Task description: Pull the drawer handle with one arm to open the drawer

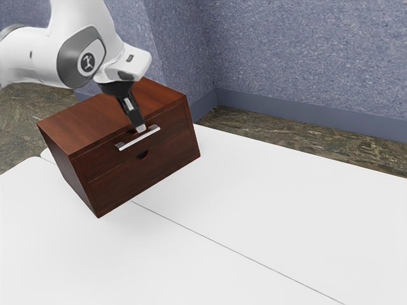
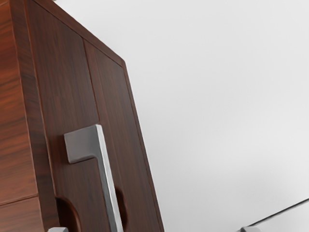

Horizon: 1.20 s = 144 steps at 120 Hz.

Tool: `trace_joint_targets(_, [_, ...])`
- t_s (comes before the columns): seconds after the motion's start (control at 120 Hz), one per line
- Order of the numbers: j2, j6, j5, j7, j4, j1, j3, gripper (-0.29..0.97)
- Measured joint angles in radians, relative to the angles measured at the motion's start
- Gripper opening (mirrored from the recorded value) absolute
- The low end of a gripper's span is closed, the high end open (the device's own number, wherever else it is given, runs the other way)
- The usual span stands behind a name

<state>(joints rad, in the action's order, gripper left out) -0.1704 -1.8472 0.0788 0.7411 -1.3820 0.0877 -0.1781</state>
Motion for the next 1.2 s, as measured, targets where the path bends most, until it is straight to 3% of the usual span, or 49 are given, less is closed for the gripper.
trace_joint_targets(0.317, [-0.006, 0.026, 0.123, -0.089, -0.013, -0.067, -0.005, 0.41])
trace_joint_targets(0.525, [-0.013, 0.093, 0.153, -0.161, -0.001, -0.066, -0.007, 0.42])
trace_joint_targets(0.825, [-0.034, 0.164, 0.097, -0.282, 0.015, -0.092, -0.004, 0.42])
trace_joint_targets(1.2, [-0.138, 0.131, 0.056, -0.375, 0.121, -0.094, -0.017, 0.35])
